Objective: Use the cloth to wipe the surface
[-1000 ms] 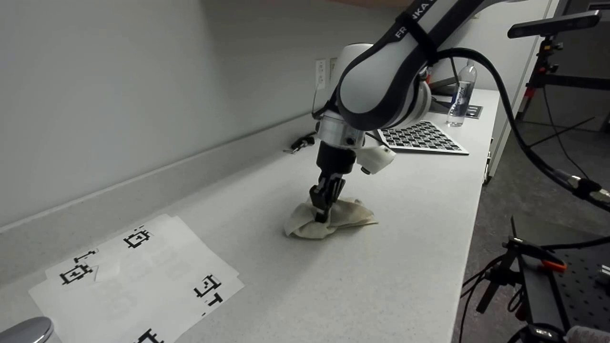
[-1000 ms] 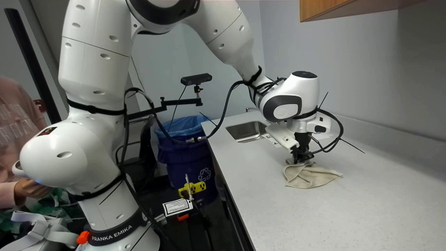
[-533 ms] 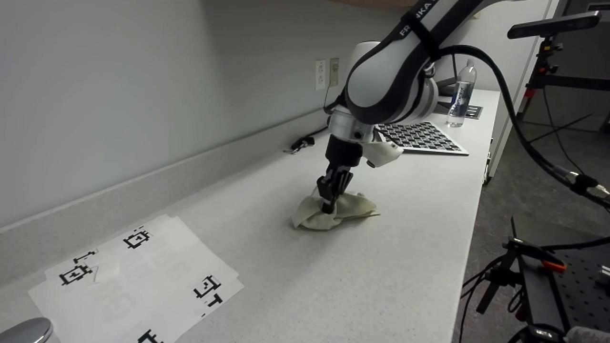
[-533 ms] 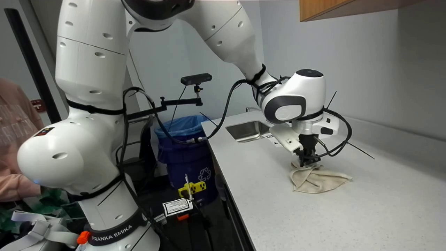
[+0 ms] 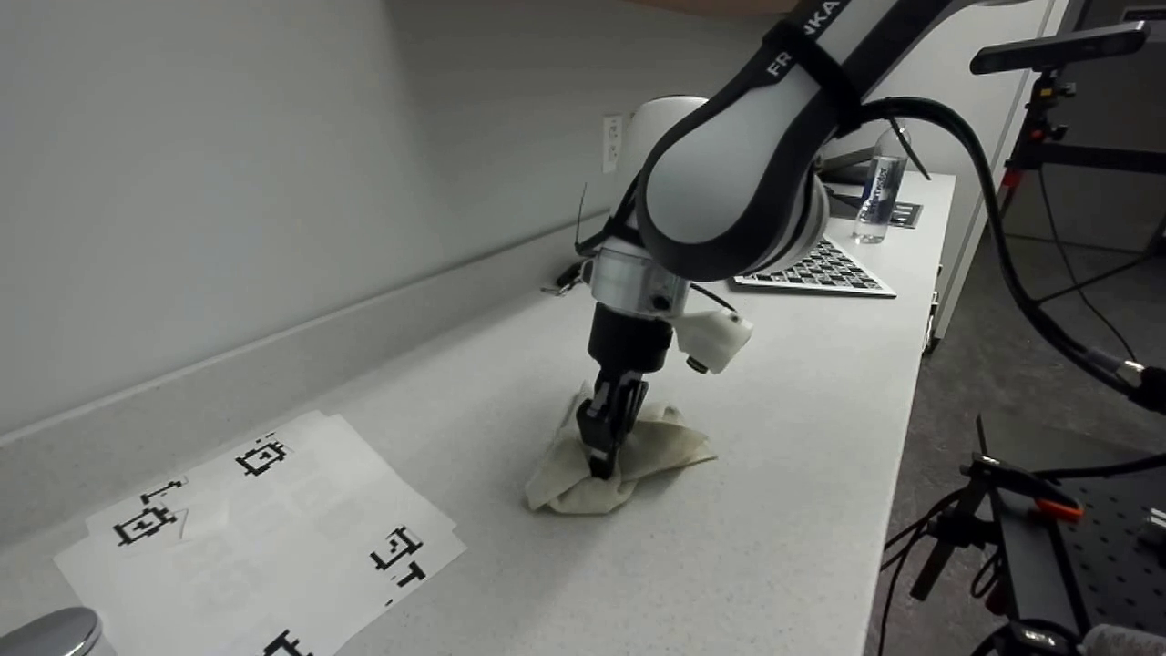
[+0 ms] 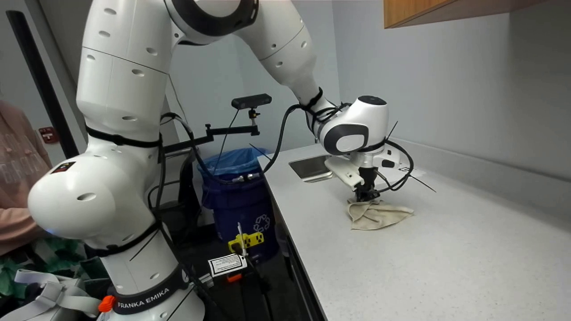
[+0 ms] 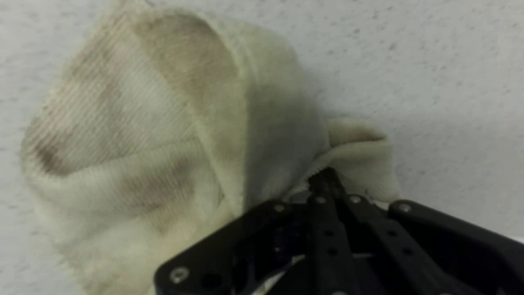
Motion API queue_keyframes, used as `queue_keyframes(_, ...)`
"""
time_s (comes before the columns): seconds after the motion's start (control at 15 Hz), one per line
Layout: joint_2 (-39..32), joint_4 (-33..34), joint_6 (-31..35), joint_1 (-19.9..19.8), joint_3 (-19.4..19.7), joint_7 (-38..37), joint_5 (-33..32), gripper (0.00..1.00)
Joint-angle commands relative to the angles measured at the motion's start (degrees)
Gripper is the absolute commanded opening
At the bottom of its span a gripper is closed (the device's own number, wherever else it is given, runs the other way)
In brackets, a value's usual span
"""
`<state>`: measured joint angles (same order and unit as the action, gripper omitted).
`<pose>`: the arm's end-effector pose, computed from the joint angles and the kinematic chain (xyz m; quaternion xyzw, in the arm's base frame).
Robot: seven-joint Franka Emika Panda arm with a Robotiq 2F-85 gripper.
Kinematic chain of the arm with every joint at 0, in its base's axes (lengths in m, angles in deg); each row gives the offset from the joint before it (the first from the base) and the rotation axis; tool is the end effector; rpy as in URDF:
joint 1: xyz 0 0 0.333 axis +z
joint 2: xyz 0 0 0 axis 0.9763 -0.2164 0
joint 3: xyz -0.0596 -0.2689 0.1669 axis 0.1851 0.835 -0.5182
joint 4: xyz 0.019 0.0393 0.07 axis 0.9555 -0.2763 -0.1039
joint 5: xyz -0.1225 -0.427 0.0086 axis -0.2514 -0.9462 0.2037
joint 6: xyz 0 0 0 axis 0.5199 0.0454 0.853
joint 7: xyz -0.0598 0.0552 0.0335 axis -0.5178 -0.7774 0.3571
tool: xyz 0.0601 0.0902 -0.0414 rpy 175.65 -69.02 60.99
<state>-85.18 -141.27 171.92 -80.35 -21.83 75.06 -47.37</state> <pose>0.6019 0.1247 0.1555 -0.9888 -0.0367 -0.0300 0.1412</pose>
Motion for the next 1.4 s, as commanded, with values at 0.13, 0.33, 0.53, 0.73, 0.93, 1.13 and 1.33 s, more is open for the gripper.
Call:
queue_keyframes(0.13, -3.51, 1.44, -5.13, 5.67, -4.28, 1.86, -0.68, 0.0)
queue_keyframes(0.33, -3.55, 1.99, -6.85, 8.84, -4.46, 1.45, -3.05, 0.0)
queue_keyframes(0.53, -2.32, 2.27, -7.73, 10.43, -3.42, 1.36, -5.94, 0.0)
queue_keyframes(0.73, -0.03, 1.69, -8.53, 10.79, -2.1, 1.06, -9.41, 0.0)
queue_keyframes(0.93, 2.95, 0.35, -8.9, 10.57, -1.45, 1.11, -11.77, 0.0)
queue_keyframes(1.13, 5.49, -0.73, -9.02, 9.81, -1.43, 1.94, -12.14, 0.0)
queue_keyframes(1.33, 8.42, -1.95, -9.31, 9.59, -1.22, 2.86, -11.89, 0.0)
